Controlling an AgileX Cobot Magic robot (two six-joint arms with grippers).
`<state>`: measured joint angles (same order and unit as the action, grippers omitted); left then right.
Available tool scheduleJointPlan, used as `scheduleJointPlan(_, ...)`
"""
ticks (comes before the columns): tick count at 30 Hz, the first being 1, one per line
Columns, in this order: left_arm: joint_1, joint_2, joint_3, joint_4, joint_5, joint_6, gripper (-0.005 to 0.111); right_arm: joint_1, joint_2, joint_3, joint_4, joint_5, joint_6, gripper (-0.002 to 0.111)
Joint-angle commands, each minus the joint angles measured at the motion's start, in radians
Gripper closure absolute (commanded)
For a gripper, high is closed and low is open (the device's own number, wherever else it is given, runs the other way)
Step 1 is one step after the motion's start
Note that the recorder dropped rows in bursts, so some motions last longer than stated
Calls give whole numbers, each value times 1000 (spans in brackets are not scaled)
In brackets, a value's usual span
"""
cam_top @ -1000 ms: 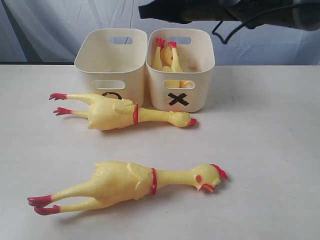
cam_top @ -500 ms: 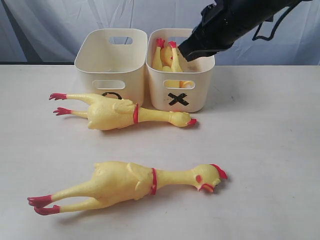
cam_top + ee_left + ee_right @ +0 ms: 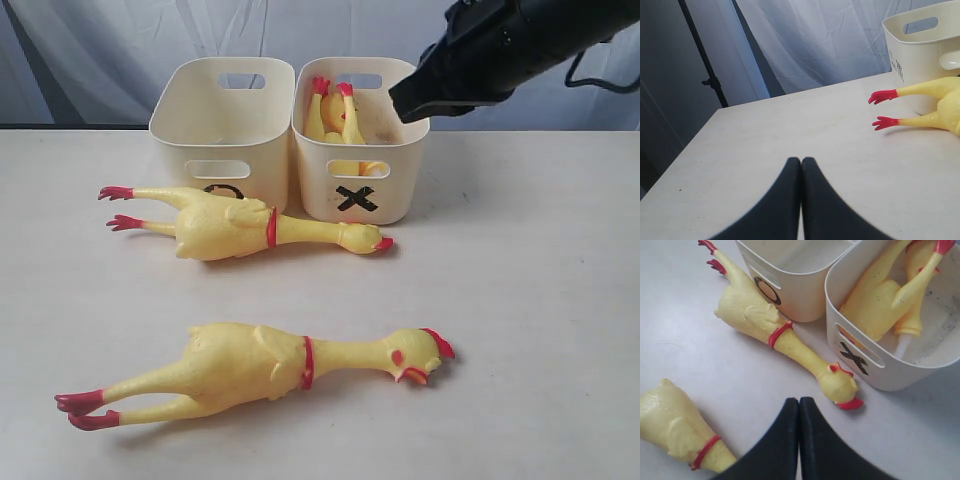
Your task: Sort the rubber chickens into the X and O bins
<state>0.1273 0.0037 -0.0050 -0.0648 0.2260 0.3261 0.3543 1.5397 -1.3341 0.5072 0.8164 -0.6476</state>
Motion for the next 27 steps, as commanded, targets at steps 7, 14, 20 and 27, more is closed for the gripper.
scheduleJointPlan(7, 3, -4, 5, 0, -9, -4, 107, -5, -304, 242, 31, -128, 2, 109)
scheduleJointPlan(14, 3, -4, 5, 0, -9, -4, 107, -5, -531, 408, 110, -178, 2, 109)
scheduleJointPlan(20, 3, -4, 5, 4, -27, -4, 107, -5, -713, 563, 126, -189, 2, 109)
scheduleJointPlan(27, 3, -4, 5, -282, -216, -44, 107, -5, -940, 742, 221, -151, 2, 109)
